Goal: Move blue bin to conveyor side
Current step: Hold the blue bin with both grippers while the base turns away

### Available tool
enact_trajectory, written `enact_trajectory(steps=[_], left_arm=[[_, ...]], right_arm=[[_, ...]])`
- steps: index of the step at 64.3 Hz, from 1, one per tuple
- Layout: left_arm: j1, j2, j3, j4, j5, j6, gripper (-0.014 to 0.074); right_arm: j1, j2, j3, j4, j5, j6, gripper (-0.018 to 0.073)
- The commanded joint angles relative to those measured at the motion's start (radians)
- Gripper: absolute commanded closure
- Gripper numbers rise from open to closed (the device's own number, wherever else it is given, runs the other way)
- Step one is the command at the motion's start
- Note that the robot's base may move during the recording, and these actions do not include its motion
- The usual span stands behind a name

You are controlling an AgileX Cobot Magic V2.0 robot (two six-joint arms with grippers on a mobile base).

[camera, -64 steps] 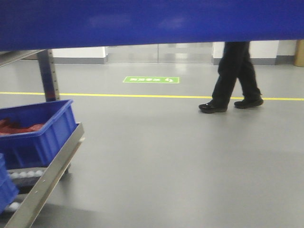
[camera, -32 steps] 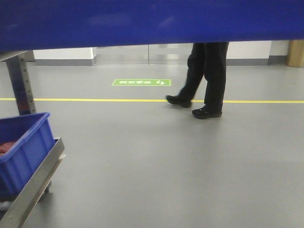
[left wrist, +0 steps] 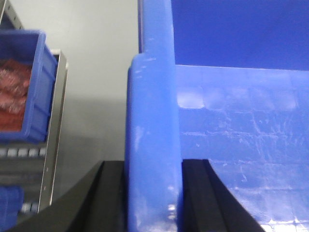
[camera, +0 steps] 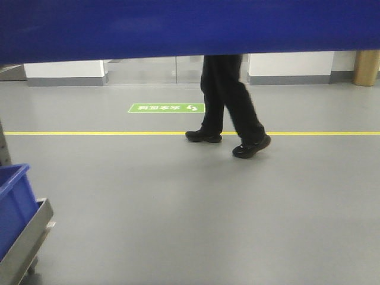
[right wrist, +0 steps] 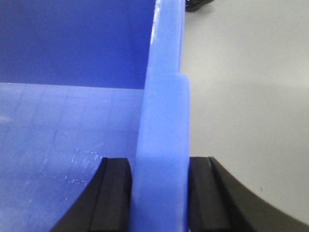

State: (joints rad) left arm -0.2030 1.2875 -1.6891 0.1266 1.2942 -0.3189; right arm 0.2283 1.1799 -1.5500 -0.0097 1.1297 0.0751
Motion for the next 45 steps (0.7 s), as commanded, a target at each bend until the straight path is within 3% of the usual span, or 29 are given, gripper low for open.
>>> enact_trajectory(steps=[1,45], left_arm=[[-0.003,-0.020,-0.012,0.019,-0.073,-0.006,0.0616],[-0.003,-0.020,-0.012,0.019,-0.073,-0.006,0.0616]], right_arm=[[-0.001,-0.024,-0.015,-0.010,-0.098,-0.018,0.0648],[-0.001,-0.024,-0.015,-0.010,-0.100,-0.018,0.0648]])
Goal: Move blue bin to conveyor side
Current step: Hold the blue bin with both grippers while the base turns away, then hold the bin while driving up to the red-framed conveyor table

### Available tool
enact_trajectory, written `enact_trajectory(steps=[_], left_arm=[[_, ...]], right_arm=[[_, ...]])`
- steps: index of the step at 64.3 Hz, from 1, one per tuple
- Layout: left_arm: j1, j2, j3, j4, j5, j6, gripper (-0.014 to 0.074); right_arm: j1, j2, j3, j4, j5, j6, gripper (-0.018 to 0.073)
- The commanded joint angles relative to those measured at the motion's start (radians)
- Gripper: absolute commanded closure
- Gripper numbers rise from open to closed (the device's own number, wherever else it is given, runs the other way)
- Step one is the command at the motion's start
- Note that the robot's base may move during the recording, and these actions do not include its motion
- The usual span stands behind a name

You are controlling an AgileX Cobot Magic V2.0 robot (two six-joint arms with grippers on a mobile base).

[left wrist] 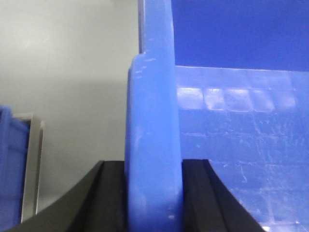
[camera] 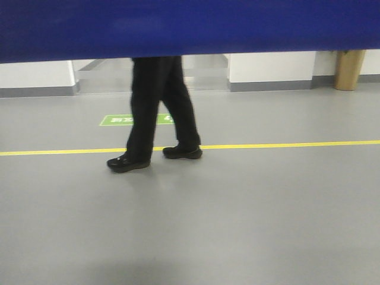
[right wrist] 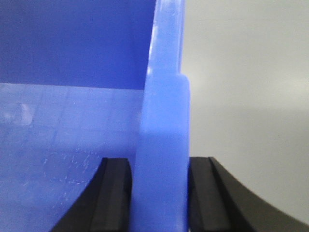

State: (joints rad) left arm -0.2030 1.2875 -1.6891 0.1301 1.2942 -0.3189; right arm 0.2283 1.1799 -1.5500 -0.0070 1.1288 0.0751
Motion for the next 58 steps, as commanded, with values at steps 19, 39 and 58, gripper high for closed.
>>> enact_trajectory(steps=[19,39,58], left_arm=[[-0.003,-0.020,-0.012,0.015,-0.073,-0.006,0.0616],[-0.003,-0.020,-0.012,0.015,-0.073,-0.006,0.0616],[-0.003,-0.020,-0.012,0.015,-0.073,-0.006,0.0616]], right_arm=[[-0.001,-0.024,-0.015,-0.013,-0.101,-0.018,0.0648],[-0.001,-0.024,-0.015,-0.013,-0.101,-0.018,0.0648],[-0.001,-0.024,-0.015,-0.013,-0.103,-0.018,0.0648]])
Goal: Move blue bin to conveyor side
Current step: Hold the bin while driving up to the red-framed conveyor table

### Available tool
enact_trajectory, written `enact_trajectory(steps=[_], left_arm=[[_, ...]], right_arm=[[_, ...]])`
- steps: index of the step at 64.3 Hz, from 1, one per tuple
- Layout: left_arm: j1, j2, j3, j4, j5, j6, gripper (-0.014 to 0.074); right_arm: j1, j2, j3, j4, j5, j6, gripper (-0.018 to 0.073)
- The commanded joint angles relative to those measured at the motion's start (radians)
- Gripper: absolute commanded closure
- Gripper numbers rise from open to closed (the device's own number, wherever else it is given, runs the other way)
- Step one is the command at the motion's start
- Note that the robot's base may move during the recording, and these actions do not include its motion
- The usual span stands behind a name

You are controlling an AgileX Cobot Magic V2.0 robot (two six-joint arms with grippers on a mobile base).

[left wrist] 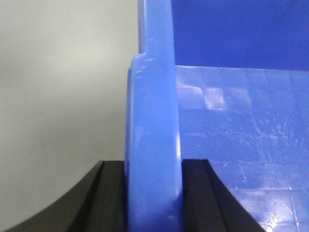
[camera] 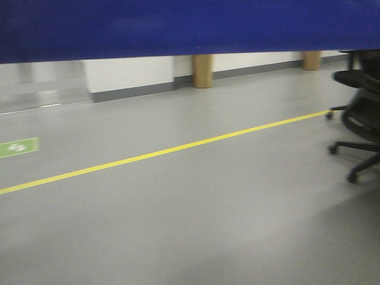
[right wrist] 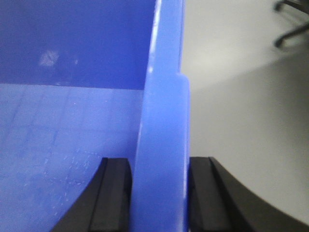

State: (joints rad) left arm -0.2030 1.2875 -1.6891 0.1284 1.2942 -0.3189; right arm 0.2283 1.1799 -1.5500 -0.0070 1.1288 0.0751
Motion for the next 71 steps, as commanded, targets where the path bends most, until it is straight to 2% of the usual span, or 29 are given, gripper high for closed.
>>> enact_trajectory(steps=[1,71], left_arm=[[-0.003,-0.020,-0.012,0.017,-0.073,-0.006,0.0616],[-0.003,-0.020,-0.012,0.017,-0.073,-0.006,0.0616]], right_arm=[[-0.001,-0.024,-0.015,-0.013,-0.103,-0.018,0.0648],[-0.001,-0.024,-0.015,-0.013,-0.105,-0.018,0.0648]])
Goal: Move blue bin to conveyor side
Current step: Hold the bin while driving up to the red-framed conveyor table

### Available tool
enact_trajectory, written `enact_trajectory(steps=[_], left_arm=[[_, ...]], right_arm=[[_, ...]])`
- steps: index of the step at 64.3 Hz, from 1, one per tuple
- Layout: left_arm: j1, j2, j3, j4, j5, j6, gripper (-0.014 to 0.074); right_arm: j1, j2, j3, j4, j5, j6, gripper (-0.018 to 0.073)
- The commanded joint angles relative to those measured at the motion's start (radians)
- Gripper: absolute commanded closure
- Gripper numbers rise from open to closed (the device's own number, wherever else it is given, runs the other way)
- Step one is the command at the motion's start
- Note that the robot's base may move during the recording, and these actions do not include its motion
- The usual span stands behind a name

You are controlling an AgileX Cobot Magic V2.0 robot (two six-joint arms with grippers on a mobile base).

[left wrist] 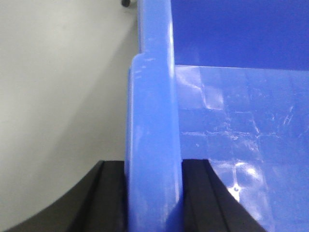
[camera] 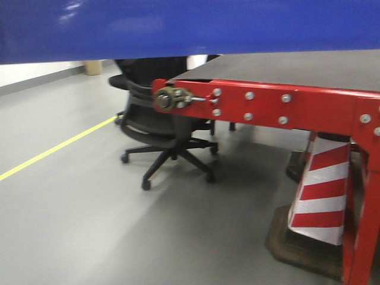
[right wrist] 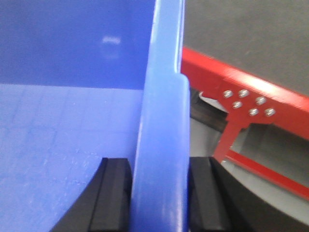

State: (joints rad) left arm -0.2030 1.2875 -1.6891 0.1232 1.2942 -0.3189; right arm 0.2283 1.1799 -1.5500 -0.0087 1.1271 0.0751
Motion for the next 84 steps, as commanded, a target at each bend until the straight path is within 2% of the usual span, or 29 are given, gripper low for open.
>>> enact_trajectory(steps=[1,84], left_arm=[[-0.003,-0.020,-0.012,0.022,-0.073,-0.006,0.0616],[-0.003,-0.014,-0.012,0.022,-0.073,-0.006,0.0616]], right_arm=[[-0.001,-0.024,-0.015,-0.011,-0.103,-0.018,0.0648],[-0.001,-0.024,-0.015,-0.011,-0.103,-0.018,0.0648]])
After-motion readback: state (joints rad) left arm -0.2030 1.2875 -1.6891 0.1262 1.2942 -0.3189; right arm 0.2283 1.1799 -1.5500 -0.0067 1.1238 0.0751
